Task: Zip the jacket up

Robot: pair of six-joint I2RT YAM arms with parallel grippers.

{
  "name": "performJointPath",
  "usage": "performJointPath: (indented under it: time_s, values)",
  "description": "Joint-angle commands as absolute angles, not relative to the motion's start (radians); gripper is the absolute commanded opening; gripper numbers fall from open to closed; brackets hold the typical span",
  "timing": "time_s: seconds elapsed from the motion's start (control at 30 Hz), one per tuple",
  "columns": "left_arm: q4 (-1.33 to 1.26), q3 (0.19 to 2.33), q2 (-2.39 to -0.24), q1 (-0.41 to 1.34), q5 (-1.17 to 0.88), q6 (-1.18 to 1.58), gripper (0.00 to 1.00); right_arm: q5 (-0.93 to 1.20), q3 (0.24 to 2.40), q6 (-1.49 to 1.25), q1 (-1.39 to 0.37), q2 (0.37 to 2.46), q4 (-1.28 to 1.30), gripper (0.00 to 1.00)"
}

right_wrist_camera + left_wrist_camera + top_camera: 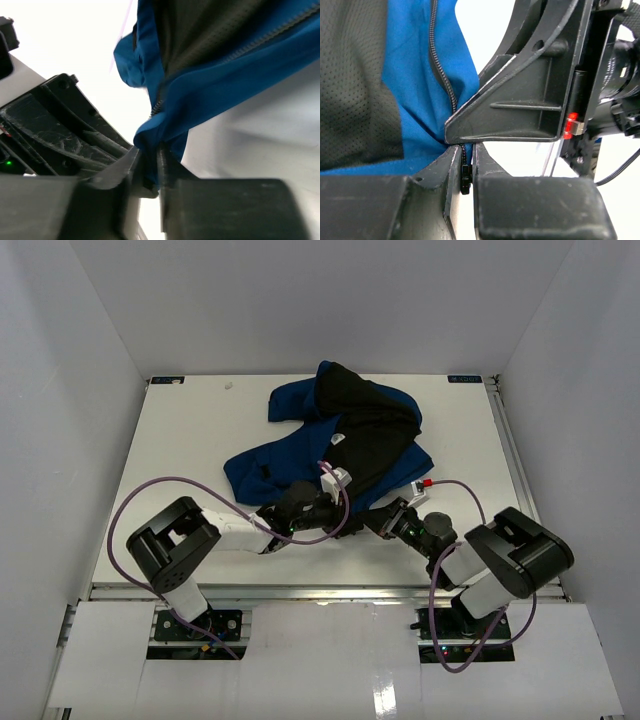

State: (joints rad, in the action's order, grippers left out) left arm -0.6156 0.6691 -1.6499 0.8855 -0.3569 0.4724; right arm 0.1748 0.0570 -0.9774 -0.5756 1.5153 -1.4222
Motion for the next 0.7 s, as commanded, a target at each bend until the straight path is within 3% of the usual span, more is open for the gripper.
performJointPath:
  time_s: [0.0,0.23,0.4,0.67]
  values:
    - [-0.726,0.698,-1.608,0.896,-0.431,0.488,0.14,0.185,-0.140,-0.966,-0.581,1.651,-1.835,0.08]
    - [-0.564,0.704,-1.549,0.896,-0.385,0.472,0.61,0.198,-0.146,-0.938,-0.580,1.683,-1.888,0.08]
    - [-0.473,0.665,-1.416,0.892,-0.264,0.501,0.71,0.223,-0.145,-0.918,-0.580,1.691,-1.888,0.08]
    - [-0.225,0.748,-1.312,0.884,-0.163,0.463,0.72,0.269,-0.140,-0.876,-0.580,1.665,-1.888,0.08]
